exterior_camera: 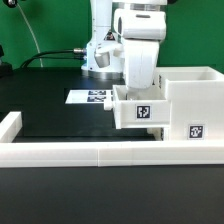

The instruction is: Assemble drawer

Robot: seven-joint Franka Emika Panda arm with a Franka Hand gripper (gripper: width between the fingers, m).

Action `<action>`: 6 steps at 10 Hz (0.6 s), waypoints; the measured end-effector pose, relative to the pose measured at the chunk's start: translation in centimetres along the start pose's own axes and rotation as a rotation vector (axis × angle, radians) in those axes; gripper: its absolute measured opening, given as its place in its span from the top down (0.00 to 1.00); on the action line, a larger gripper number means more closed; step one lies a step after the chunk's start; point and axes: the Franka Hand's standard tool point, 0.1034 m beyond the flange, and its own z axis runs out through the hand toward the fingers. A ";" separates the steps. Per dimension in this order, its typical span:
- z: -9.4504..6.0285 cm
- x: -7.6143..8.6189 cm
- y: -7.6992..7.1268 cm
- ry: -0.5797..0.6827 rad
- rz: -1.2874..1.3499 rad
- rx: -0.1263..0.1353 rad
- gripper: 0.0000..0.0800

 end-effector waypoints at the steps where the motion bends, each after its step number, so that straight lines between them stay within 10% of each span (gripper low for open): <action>1: 0.0 0.0 0.0 0.000 0.000 0.000 0.94; 6: 0.0 0.7 0.0 -0.010 -0.017 -0.003 0.94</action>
Offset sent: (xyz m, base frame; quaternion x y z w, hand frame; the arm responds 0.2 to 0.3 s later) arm -0.0080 0.0091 -0.0029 -0.0005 -0.0327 -0.0598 0.9977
